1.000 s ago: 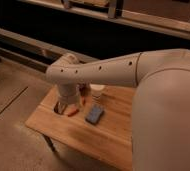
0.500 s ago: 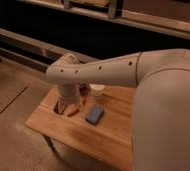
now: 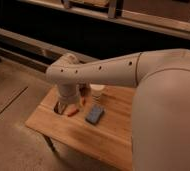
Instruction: Pick up the ceramic bowl
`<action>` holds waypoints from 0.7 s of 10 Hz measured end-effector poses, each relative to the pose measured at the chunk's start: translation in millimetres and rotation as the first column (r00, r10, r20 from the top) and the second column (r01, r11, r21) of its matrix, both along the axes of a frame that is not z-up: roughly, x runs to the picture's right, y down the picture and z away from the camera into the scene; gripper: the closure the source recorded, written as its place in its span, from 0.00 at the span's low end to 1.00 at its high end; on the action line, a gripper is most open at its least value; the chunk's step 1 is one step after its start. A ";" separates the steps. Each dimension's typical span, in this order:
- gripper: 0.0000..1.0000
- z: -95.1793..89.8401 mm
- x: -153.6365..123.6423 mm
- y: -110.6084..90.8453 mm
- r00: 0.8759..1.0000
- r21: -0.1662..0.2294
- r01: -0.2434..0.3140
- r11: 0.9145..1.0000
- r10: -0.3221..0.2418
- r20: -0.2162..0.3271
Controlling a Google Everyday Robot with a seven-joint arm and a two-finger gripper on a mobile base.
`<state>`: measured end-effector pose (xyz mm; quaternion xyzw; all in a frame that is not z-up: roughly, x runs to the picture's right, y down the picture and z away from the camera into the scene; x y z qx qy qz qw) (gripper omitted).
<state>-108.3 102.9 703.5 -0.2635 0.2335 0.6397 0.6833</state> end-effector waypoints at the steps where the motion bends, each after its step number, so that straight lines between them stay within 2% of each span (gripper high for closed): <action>1: 0.35 1.1 -0.4 -0.8 1.000 0.001 -0.015 1.000 0.015 -0.010; 2: 0.35 4.6 -0.8 -3.0 0.998 0.004 -0.053 0.999 0.053 -0.032; 3: 0.35 11.5 1.0 -8.1 0.989 0.013 -0.125 0.992 0.125 -0.081; 5: 0.35 27.0 4.7 -18.1 0.950 0.028 -0.267 0.963 0.268 -0.157; 6: 0.35 33.1 6.6 -20.6 0.932 0.026 -0.317 0.948 0.317 -0.177; 7: 0.35 42.4 10.8 -23.8 0.907 0.016 -0.377 0.926 0.373 -0.198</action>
